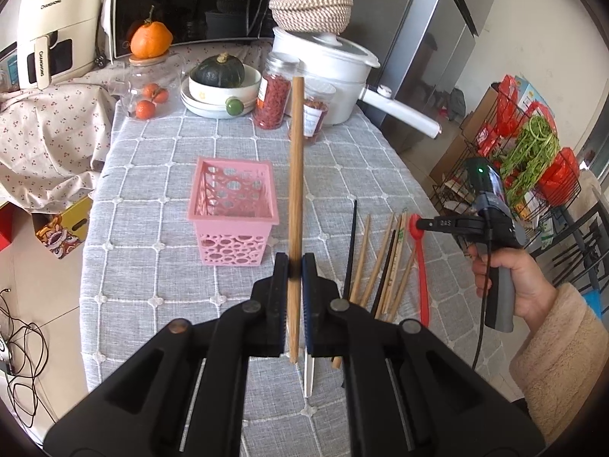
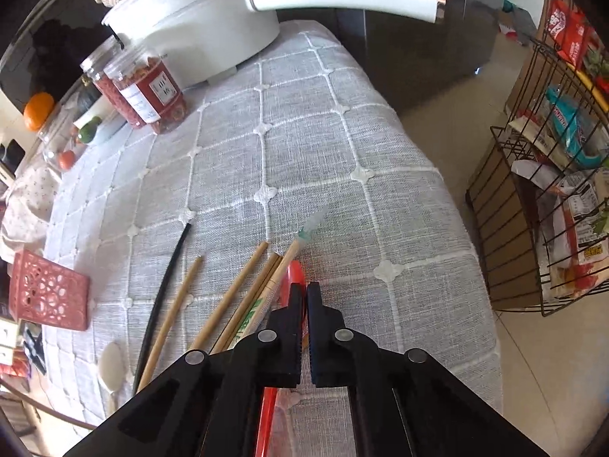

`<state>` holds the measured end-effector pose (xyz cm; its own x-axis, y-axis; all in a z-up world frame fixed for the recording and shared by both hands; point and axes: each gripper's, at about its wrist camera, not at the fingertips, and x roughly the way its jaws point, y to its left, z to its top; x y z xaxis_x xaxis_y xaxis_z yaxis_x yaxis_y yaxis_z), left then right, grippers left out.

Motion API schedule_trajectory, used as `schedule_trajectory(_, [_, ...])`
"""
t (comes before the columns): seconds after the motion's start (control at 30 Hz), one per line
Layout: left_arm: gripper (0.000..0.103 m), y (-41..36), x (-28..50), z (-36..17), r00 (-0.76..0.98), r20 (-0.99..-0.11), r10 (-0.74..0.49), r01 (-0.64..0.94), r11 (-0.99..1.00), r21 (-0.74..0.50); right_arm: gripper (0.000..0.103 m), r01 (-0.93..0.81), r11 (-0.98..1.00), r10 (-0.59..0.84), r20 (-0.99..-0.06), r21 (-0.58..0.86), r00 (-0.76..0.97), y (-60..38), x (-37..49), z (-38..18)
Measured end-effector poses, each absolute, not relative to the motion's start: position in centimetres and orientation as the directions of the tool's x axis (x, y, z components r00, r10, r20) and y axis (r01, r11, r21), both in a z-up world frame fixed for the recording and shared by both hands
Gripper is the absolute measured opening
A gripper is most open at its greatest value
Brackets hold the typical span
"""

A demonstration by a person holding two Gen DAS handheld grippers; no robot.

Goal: Organize utensils
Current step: 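Drop the chopstick into the pink basket with the left tool while the right tool lifts the red spoon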

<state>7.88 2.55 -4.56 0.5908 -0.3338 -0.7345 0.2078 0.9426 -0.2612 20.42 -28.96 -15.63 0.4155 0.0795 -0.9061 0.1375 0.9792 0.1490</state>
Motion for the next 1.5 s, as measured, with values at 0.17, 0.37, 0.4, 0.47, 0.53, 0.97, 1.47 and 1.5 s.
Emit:
schedule_trajectory(0.17, [0.008, 3.7, 7.6, -3.0, 0.654, -0.683, -0.325, 0.188, 0.944, -0.270, 0.002, 0.120, 0.978, 0.090, -0.865, 0.171, 0.493, -29.2, 18.8, -12.7])
schedule_trajectory(0.37, [0.008, 5.4, 7.3, 0.0, 0.772, -0.551, -0.316, 0.155, 0.935, -0.319, 0.002, 0.082, 0.974, 0.119, -0.792, 0.209, 0.599, -29.0, 15.8, -8.1])
schedule_trajectory(0.4, [0.008, 5.8, 7.3, 0.6, 0.799, -0.518, -0.307, 0.146, 0.933, -0.329, 0.002, 0.073, 0.973, 0.129, -0.774, 0.220, 0.620, -28.9, 15.2, -7.2])
schedule_trajectory(0.47, [0.008, 6.0, 7.3, 1.3, 0.840, -0.464, -0.282, 0.130, 0.935, -0.331, 0.002, 0.050, 0.971, 0.145, -0.740, 0.234, 0.657, -28.6, 14.3, -5.8])
schedule_trajectory(0.53, [0.008, 6.1, 7.2, 1.9, 0.880, -0.403, -0.252, 0.117, 0.936, -0.331, 0.002, 0.029, 0.969, 0.159, -0.710, 0.245, 0.686, -28.3, 13.6, -4.5])
schedule_trajectory(0.97, [0.008, 5.3, 12.8, -1.9, 0.891, -0.444, -0.089, -0.012, 0.976, -0.218, 0.002, -0.045, 0.961, 0.207, -0.606, 0.271, 0.768, -25.8, 11.0, -1.0])
schedule_trajectory(1.47, [0.008, 5.1, 15.3, -4.7, 0.799, -0.581, -0.152, -0.009, 0.964, -0.264, 0.002, -0.071, 0.956, 0.235, -0.595, 0.286, 0.768, -24.6, 10.9, -1.3])
schedule_trajectory(1.5, [0.008, 5.2, 15.3, -4.6, 0.801, -0.580, -0.149, -0.012, 0.964, -0.264, 0.002, -0.073, 0.954, 0.239, -0.592, 0.289, 0.770, -24.4, 10.8, -1.2])
